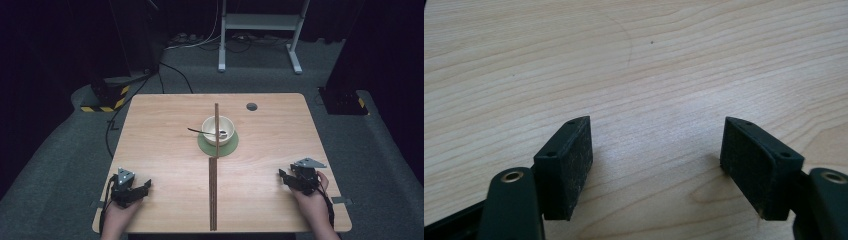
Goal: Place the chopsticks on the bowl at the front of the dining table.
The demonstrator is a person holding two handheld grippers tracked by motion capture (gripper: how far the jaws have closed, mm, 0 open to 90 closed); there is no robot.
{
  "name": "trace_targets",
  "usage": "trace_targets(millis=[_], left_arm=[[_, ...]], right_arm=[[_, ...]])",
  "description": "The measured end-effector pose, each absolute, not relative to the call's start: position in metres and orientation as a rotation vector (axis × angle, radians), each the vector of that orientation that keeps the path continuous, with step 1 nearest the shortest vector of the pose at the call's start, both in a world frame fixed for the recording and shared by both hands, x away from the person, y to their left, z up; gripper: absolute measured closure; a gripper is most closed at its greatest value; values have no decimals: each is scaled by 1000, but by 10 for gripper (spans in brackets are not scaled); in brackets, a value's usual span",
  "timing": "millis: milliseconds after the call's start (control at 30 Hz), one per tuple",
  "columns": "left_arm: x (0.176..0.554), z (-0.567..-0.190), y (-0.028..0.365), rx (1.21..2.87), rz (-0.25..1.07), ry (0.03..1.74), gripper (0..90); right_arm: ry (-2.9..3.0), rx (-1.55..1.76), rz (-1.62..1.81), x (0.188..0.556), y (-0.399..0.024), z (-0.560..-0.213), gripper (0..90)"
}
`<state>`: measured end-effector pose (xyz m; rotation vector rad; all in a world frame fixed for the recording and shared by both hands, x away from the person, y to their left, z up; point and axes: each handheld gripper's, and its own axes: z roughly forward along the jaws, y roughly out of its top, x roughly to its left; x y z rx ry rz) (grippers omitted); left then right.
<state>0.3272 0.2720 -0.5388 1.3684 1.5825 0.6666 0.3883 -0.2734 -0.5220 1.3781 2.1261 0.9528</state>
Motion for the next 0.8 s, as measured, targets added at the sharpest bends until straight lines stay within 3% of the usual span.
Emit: trace_targets(millis=[133,200,800], left_arm=[[327,-539,270,1344,667,1589,306],[326,-539,270,1350,670,1589,316],[326,-539,266,1316,647,1578,318]], right_arm=[[2121,1399,950,388,-276,-521,436],[2067,1429,896,387,-273,-522,370],[2065,1439,892,387,-273,-522,344]])
